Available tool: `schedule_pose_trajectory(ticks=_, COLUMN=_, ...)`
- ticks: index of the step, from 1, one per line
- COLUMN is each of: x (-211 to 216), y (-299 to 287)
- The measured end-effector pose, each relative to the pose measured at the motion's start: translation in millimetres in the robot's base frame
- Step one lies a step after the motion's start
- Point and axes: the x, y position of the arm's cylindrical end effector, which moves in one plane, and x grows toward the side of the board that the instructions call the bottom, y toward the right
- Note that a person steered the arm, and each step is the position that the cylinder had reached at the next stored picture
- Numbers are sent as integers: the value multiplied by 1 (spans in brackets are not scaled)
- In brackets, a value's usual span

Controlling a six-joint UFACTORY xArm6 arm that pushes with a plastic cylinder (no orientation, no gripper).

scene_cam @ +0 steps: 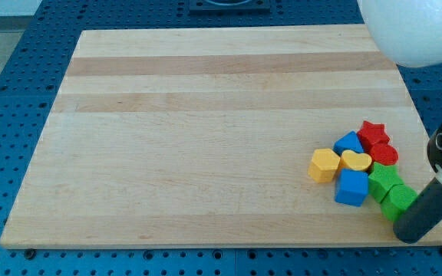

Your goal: Push the green star towards center

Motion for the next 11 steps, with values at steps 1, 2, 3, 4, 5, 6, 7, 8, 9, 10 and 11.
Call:
schedule_pose_trajectory(ticks=1, x=0, y=8)
schedule_pose_trajectory(ticks=2, x=0, y=12)
schedule_pose_trajectory(ticks=3, x=-1, y=12)
schedule_pose_trajectory(ticks=4, x=-4, y=12)
schedule_pose_trajectory(ticks=5, x=-15, y=12)
schedule_pose_trajectory(ticks=6, x=-22, y=12)
schedule_pose_trajectory(ticks=7, x=-32, y=11)
schedule_pose_trajectory(ticks=8, x=-46, y=7)
schedule_pose_trajectory(ticks=9, x=-62, y=3)
schedule_pose_trajectory(ticks=10, x=-81, y=3)
schedule_pose_trajectory(ticks=11, x=-101, y=-1)
